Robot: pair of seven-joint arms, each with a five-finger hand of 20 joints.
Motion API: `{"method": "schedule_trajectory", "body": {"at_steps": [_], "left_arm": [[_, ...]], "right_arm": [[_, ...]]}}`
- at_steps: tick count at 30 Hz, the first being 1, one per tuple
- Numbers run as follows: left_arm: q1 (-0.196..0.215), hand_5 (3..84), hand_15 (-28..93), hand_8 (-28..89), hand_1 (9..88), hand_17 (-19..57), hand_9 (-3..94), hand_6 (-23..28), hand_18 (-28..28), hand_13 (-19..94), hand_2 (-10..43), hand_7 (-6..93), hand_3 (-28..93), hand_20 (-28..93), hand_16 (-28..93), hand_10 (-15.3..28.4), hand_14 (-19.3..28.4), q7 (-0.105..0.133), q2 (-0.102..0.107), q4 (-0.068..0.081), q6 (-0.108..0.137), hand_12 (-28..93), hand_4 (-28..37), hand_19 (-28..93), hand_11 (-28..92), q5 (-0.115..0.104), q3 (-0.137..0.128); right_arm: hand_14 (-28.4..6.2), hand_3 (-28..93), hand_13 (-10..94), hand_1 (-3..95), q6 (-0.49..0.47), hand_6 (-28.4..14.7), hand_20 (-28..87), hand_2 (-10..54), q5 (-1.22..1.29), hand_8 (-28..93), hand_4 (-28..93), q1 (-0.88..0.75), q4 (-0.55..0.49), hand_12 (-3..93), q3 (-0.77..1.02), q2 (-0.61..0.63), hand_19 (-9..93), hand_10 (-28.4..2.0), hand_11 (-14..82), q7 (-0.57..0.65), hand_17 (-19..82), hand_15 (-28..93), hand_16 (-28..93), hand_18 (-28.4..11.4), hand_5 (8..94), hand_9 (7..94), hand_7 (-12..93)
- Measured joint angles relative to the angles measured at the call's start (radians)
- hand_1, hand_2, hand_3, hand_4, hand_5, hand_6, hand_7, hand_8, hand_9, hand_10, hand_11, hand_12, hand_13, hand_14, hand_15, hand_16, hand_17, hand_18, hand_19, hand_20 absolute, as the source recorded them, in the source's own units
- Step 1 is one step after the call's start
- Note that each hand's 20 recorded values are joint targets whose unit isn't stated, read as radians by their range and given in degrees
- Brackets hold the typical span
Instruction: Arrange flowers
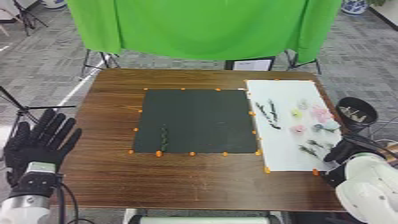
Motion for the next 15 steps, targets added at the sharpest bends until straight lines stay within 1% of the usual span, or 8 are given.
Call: {"method": "schedule_trajectory", "body": {"at_steps": [4,9,12,15], "left_arm": [[0.013,44.2,34,-8,28.0,-6.1,37.3,8.3,14.0,27,12.9,12.0,72,10,-6,14.6,15.4,0.005,0.006,0.000,0.000,11,-28.3,34,19,-0.008,0.000],[0.019,44.1,34,-8,27.9,-6.2,37.3,8.3,14.0,27,12.9,12.0,72,10,-6,14.6,15.5,0.002,0.000,-0.002,0.000,11,-28.3,34,19,-0.007,-0.005],[0.019,44.2,34,-8,27.8,-6.3,37.2,8.3,14.0,27,13.0,12.0,72,10,-6,14.6,15.5,0.001,-0.005,-0.003,0.000,11,-28.3,34,19,-0.006,-0.005],[0.023,44.2,34,-8,27.8,-6.3,37.2,8.4,14.0,27,13.0,11.9,72,10,-6,14.6,15.5,0.004,-0.004,-0.005,0.000,11,-28.3,34,19,-0.006,-0.006]], "right_arm": [[-10.3,69,73,59.8,0.052,-0.7,37,-9.5,-0.032,5,-28,-0.011,0.001,39.7,-0.006,0.000,90,-8.7,7.5,-0.001,43,65,32,-23.2,81.6,85.4,24],[-10.4,71,74,58.4,0.086,-1.6,37,-9.5,-0.038,8,-27,-0.013,-0.007,41.6,-0.011,0.004,92,-9.8,8.9,0.001,45,66,32,-23.7,82.1,86.5,25],[-10.5,73,75,55.9,0.141,-1.9,37,-9.5,-0.027,12,-22,-0.010,-0.031,43.7,-0.016,0.009,93,-10.2,10.2,0.011,45,66,34,-24.0,81.6,86.4,26],[-10.6,74,75,54.5,0.210,-1.8,38,-9.5,0.012,16,-19,0.001,-0.074,45.9,-0.020,0.017,93,-10.7,13.0,0.027,46,67,34,-24.1,80.5,86.0,28]]}}
